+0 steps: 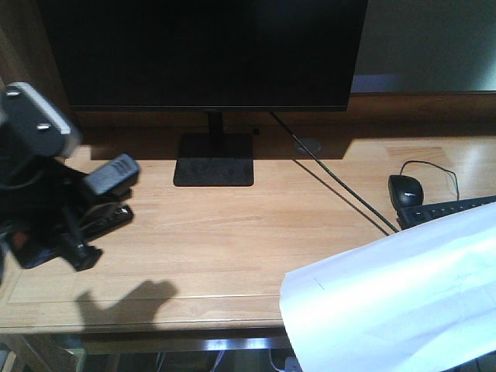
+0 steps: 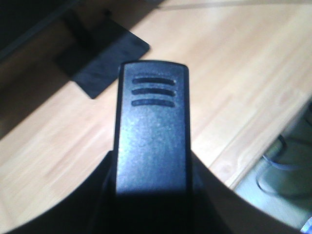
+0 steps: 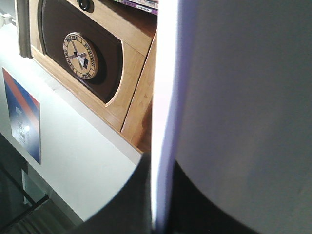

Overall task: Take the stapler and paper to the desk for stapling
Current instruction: 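Lower the held stapler onto the desk with the left gripper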

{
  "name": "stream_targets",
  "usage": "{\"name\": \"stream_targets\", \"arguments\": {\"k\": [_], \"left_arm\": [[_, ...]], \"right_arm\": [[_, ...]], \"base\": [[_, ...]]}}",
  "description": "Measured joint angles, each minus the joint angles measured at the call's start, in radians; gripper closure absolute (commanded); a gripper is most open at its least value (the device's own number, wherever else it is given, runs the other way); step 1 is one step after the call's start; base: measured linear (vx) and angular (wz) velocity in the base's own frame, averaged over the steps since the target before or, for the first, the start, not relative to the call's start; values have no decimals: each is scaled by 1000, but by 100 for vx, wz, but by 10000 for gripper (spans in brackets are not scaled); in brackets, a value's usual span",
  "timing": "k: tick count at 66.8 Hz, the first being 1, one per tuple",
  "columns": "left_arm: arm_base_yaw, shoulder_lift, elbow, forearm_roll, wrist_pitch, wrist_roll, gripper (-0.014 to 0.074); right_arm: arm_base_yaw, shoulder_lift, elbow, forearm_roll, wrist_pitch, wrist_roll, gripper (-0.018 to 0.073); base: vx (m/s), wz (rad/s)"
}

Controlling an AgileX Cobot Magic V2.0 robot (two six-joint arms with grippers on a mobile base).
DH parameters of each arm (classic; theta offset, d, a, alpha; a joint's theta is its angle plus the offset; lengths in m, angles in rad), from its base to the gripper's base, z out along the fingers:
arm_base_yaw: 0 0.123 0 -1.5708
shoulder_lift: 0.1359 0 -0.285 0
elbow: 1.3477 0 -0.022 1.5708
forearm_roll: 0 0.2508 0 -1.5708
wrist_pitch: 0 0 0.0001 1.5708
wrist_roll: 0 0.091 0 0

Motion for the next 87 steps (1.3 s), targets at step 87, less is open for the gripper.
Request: {"name": "stream_targets", "arguments": {"k": [87], "left_arm": [[383, 906, -436, -717, 499, 1225, 603]], "right_arm": [[0, 0, 0, 0, 0, 0, 561]], "base": [[0, 0]]}}
